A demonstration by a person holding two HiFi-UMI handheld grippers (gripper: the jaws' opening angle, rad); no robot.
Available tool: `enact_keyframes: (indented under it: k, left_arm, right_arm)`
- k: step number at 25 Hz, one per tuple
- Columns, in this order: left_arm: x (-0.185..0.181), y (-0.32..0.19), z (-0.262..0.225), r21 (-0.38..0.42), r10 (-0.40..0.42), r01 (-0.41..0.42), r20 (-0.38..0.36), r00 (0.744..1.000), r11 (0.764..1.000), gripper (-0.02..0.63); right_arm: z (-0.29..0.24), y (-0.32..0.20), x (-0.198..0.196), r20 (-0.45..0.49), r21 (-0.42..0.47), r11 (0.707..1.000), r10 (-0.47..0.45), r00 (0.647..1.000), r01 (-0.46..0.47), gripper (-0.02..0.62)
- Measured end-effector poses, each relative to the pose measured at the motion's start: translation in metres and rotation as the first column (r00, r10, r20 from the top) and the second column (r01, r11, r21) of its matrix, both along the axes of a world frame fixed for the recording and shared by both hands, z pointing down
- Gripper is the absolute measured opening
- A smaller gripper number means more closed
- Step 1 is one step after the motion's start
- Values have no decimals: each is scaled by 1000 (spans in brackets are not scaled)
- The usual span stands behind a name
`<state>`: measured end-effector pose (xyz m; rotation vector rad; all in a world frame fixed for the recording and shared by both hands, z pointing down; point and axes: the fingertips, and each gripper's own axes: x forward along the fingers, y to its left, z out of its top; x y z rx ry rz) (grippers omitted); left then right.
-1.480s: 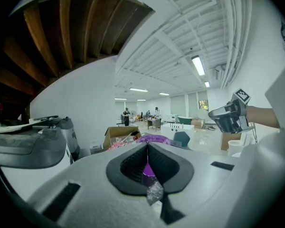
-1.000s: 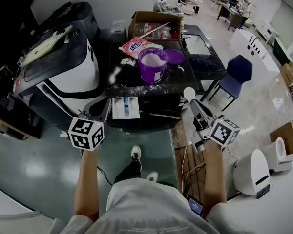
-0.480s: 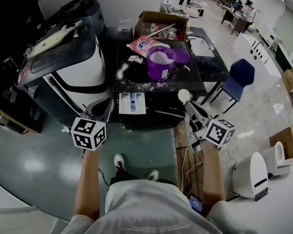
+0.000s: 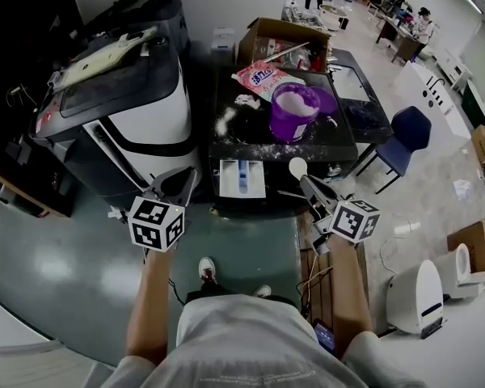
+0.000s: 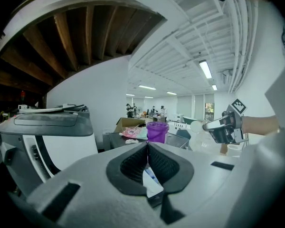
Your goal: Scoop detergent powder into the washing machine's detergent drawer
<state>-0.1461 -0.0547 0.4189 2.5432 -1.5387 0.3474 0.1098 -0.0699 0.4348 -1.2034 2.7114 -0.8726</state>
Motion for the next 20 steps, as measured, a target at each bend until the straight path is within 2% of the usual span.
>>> enact_keyframes:
  k: [12, 20]
  left_arm:
    - [-52, -46, 35, -56, 61, -59, 40, 997, 997, 11]
    - [-79, -79, 68, -92, 84, -83, 5, 996, 992, 11]
  right_arm:
    - [78, -45, -81, -113, -141, 989, -49, 992, 33, 11]
    - [133, -67, -115, -244, -220, 975, -74, 967, 19, 11]
